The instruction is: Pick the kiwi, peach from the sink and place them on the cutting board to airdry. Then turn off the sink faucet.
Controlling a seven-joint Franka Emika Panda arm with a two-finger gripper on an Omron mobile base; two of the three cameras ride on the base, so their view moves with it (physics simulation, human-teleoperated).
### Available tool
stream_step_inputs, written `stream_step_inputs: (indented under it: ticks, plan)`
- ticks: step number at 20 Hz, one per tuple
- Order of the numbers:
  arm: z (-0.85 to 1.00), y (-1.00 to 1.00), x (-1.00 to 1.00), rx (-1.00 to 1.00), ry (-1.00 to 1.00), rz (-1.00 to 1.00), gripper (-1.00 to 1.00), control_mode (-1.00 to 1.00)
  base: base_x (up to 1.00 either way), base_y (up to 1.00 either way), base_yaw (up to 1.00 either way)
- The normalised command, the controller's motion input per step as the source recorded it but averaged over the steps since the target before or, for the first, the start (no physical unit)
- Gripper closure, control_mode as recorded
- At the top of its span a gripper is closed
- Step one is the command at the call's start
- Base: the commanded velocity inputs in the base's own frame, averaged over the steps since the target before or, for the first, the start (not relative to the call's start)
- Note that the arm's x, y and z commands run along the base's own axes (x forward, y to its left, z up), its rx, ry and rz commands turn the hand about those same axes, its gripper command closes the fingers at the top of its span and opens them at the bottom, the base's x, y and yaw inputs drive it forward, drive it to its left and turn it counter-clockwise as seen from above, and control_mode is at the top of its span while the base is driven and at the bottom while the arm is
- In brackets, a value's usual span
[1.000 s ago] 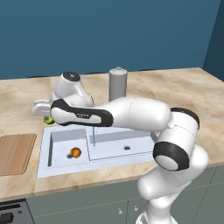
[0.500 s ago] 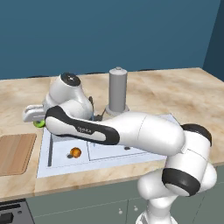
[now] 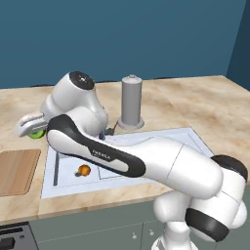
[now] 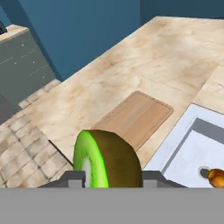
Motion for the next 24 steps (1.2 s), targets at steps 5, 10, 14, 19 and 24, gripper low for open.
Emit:
stream_step_inputs:
  ticks: [5,10,14,19,24]
  plan:
    - [0.33,-0.13,-0.91,-0.06,-0.37,0.14,1.00,-1.00,0.00,0.00,0.00]
    - [0.07,-0.05,-0.31,-0.01,-0.15,0.06,1.00,-1.00,0.00,0.00,0.00]
    - [-0.10,-0.03,0.00,0.00,0.00,0.00,1.00,-1.00,0.00,0.00,0.00]
    - [0.02,-0.02,-0.17,0.00,0.00,-0.01,1.00,-1.00,0.00,0.00,0.00]
    - [0.00,0.00,-0.09,-0.05,0.01,-0.05,1.00,-1.00,0.00,0.00,0.00]
